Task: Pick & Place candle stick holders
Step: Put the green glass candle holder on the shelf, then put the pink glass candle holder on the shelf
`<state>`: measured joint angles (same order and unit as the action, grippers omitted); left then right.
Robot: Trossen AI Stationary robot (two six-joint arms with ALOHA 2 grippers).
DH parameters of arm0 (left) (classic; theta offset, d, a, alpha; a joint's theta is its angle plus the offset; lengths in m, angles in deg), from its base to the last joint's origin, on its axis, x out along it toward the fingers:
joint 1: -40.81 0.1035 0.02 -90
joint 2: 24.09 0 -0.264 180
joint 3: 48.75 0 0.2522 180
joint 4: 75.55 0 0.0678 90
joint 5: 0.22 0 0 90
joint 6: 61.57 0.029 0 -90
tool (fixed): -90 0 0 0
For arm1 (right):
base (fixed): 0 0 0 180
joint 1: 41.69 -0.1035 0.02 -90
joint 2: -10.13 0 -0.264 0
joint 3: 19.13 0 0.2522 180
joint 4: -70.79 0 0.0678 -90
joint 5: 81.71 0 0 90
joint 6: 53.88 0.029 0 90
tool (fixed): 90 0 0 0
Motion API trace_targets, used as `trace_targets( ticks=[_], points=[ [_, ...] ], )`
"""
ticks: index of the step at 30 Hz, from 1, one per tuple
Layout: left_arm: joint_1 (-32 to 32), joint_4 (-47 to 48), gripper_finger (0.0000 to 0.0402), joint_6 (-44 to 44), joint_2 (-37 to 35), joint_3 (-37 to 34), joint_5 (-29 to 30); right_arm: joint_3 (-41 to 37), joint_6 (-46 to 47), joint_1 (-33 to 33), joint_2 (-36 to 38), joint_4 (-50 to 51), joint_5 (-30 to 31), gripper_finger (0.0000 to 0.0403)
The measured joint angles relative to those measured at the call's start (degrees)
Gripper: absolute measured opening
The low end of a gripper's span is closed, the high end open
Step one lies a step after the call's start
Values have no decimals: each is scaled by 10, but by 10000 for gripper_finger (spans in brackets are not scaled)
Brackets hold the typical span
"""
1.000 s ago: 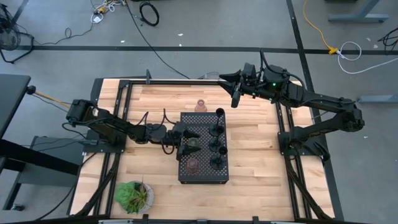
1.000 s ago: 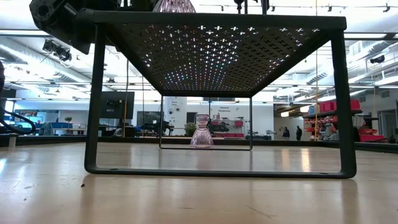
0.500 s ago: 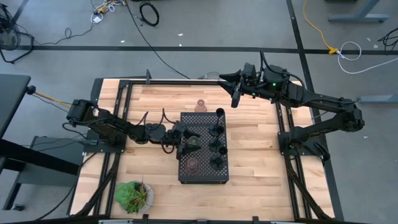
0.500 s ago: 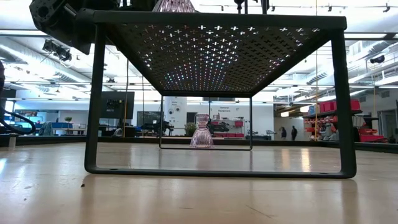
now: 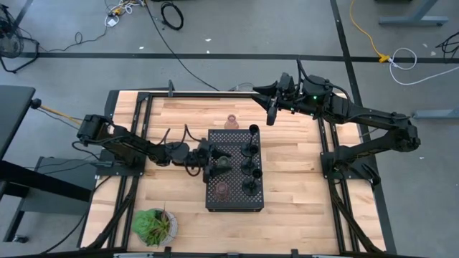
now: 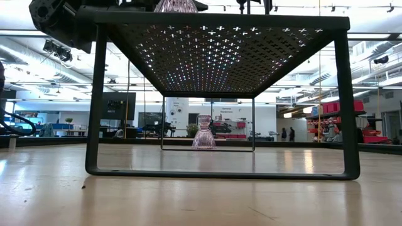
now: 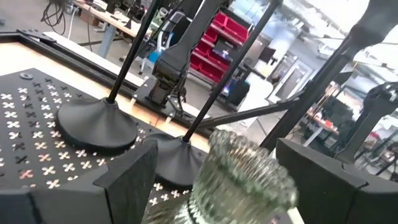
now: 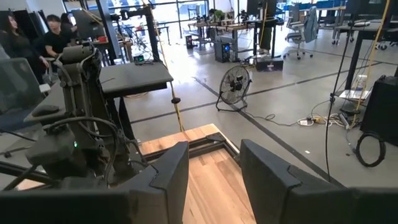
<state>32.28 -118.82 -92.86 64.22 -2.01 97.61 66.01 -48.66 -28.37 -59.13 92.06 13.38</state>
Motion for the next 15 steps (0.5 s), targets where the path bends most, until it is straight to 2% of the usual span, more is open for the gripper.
trace_targets(
  ticks=[15],
  points=[
    [2, -74, 326, -11, -4, 0, 3, 0, -2, 0, 0, 4, 0, 143]
  ],
)
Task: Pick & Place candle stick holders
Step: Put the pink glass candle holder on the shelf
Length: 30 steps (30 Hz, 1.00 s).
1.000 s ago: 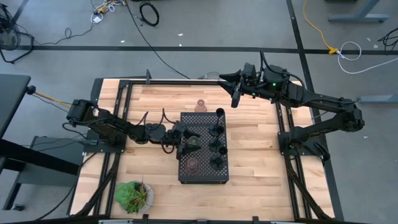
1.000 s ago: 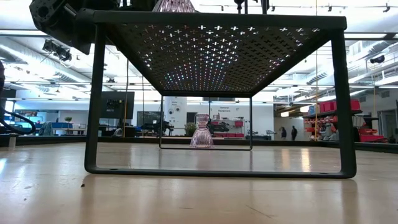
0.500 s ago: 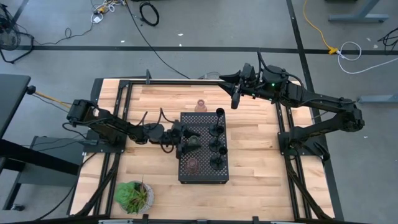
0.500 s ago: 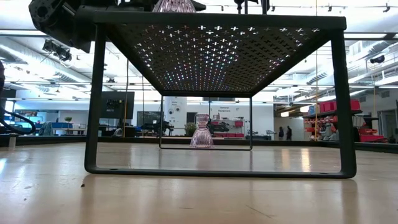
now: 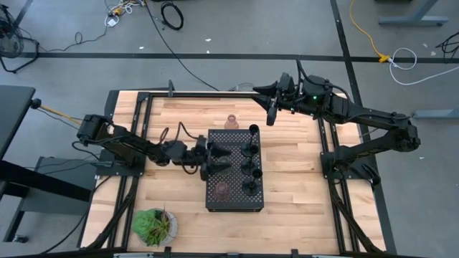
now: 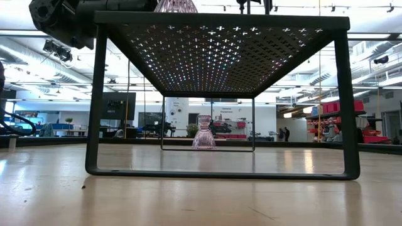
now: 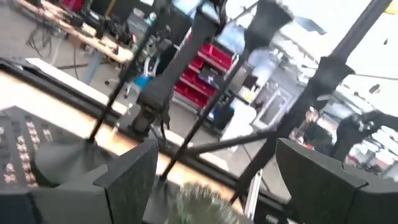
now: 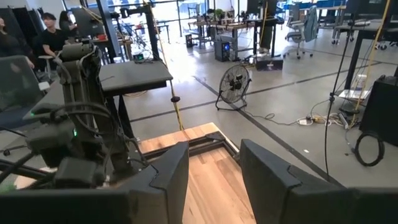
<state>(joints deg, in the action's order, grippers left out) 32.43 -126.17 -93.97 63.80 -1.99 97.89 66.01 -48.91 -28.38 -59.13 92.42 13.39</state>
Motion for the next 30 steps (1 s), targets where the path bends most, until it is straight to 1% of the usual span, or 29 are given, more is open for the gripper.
trace_targets(
  ticks=[5, 9, 11, 13, 15, 18, 20, 26, 30],
  points=[
    [13, -4, 326, 0, -35, 0, 22, 0, 30, 12, 0, 13, 3, 143],
    [29, -4, 326, 0, -73, 0, 23, 0, 70, 48, 0, 42, 4, 143],
    [38, -3, 326, 1, -89, 0, 23, 0, 72, 73, -2, 65, -1, 143],
    [48, -1, 326, 10, -108, 0, 23, 0, 53, 93, -5, 81, -3, 143],
    [61, -2, 326, 23, -122, 1, 26, 0, 24, 113, -11, 84, -22, 143],
    [78, 4, 326, 31, -138, 1, 48, 0, 6, 142, -27, 93, -39, 143],
    [88, 10, 326, 31, -147, 1, 51, 0, -1, 161, -43, 111, -51, 143],
    [101, 13, 326, 30, -149, 1, 52, 0, -38, 210, -108, 159, -113, 143],
    [101, 18, 325, 30, -149, 1, 52, 0, -86, 226, -151, 173, -127, 143]
  ],
)
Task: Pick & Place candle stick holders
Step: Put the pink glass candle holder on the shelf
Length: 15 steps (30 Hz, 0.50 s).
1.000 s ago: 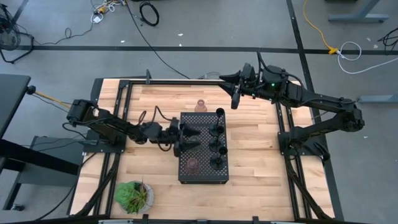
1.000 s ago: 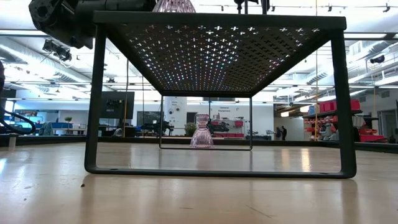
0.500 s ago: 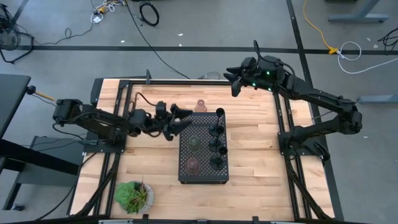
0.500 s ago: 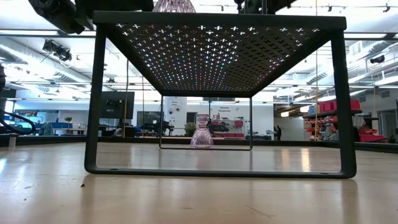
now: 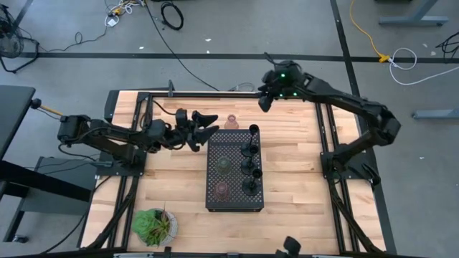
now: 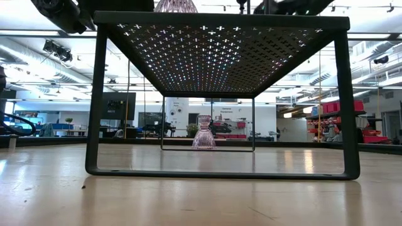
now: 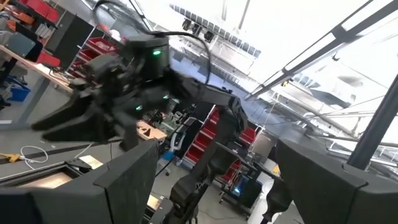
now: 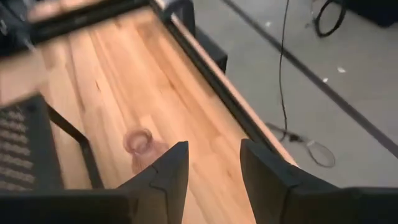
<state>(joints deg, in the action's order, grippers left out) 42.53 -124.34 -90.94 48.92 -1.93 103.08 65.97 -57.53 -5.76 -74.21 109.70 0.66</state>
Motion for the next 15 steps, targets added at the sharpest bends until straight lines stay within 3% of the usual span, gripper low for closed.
trace_targets(
  ticks=[7, 15],
  points=[
    [0, 4, 326, 0, 0, 0, 0, 0, -30, 4, -74, 9, -124, 147],
    [0, 5, 325, -1, 0, 0, 0, 0, -75, -33, -152, -8, -127, 196]
  ],
)
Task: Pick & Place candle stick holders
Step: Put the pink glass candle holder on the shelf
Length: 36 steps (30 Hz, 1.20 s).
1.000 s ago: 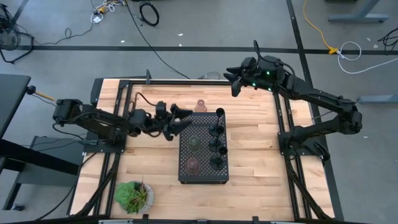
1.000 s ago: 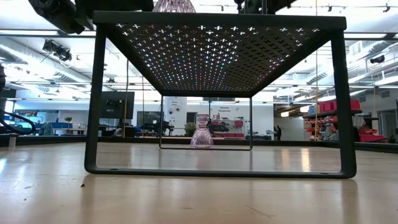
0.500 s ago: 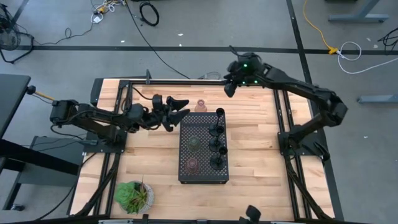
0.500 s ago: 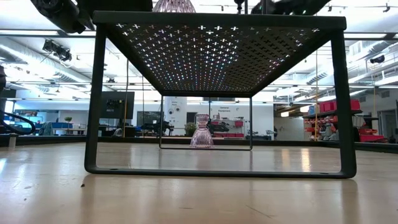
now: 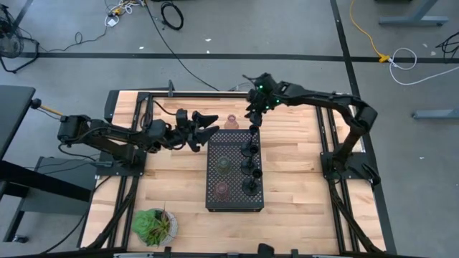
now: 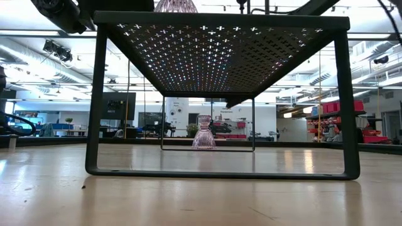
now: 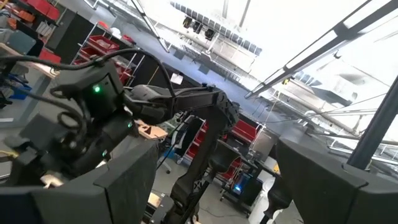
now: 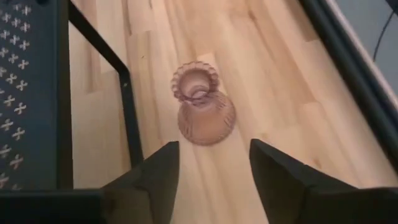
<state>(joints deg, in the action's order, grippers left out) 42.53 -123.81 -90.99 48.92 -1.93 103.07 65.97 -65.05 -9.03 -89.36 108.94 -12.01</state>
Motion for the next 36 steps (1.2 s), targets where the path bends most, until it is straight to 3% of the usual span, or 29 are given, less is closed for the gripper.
trace_targets(
  ticks=[8, 13, 25, 36],
  points=[
    [0, 20, 326, -14, 0, 0, 0, 0, 4, -32, -33, -57, 24, 272],
    [1, 24, 326, -14, 0, 0, 0, -2, 6, -50, -35, -95, 77, 299],
    [1, 37, 326, -27, 0, 0, 0, -62, 44, -68, -35, -212, 98, 306],
    [1, 38, 326, -30, 0, 0, 0, -69, 41, -59, -34, -246, 121, 306]
  ],
)
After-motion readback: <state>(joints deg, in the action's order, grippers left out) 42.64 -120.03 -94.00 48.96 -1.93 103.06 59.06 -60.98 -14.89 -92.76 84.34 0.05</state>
